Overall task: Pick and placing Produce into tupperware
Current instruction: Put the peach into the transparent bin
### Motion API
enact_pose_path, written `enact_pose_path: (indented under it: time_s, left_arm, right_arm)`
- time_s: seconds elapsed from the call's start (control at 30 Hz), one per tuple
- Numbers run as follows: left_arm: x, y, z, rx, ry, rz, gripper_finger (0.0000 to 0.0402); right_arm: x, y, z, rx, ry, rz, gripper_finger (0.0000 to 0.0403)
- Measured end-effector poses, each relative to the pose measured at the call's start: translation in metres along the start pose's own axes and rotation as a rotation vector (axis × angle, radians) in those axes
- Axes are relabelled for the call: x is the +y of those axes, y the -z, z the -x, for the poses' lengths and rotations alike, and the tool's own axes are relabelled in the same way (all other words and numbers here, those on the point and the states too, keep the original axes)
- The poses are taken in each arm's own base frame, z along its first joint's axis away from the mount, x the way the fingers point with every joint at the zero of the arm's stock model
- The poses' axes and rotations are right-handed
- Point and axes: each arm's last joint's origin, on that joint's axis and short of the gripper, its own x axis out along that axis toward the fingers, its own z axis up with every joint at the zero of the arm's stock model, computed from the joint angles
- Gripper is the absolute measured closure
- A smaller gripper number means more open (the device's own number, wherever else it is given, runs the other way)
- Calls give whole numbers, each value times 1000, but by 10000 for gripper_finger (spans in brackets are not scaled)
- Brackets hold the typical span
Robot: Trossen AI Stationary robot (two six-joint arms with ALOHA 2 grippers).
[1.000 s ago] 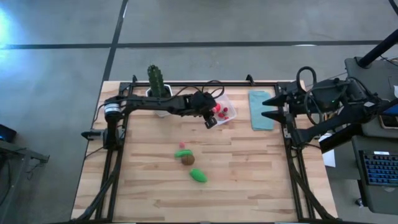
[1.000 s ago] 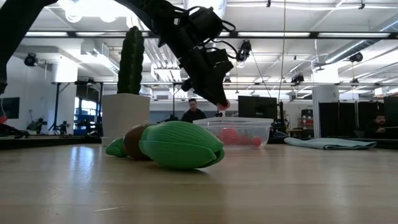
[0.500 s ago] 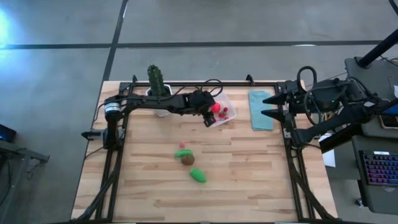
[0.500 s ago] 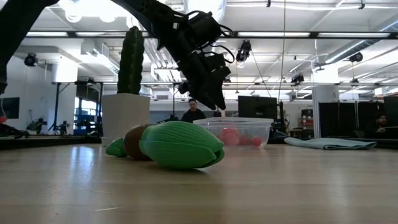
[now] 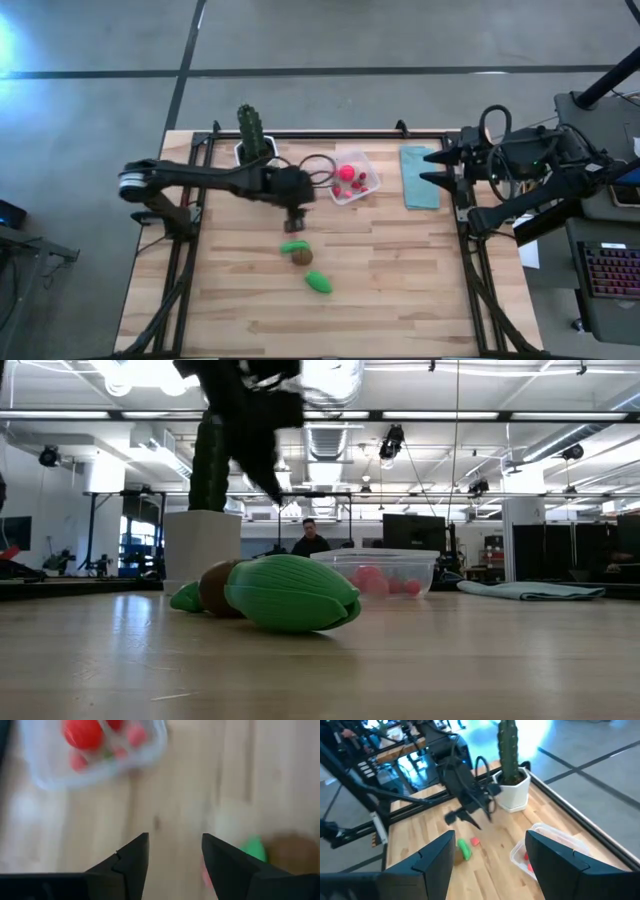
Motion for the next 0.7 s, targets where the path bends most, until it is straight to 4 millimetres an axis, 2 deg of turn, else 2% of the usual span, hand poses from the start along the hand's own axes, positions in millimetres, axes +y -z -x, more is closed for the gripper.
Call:
enact_pose_path:
  time_s: [0.13, 0.23, 0.33, 0.47, 0.57, 0.7]
  left_arm:
    - [-11, 36, 7, -82, 80, -107, 235]
    - [-12, 63, 7, -112, 86, -181, 235]
    - [-13, 82, 5, -111, 103, -163, 235]
    - [-15, 91, -2, -114, 121, -118, 235]
    - [-19, 87, -9, -137, 142, -124, 235]
    - [-23, 92, -24, -68, 159, -138, 235]
  right_arm:
    - [-1, 0, -1, -4, 29, 6, 170]
    - [-1, 1, -1, -6, 42, 8, 170]
    - [-1, 1, 0, -7, 46, 5, 170]
    - [-1, 1, -1, -5, 47, 1, 170]
    - [0, 1, -3, -1, 49, 0, 170]
    - [2, 1, -8, 11, 55, 1, 170]
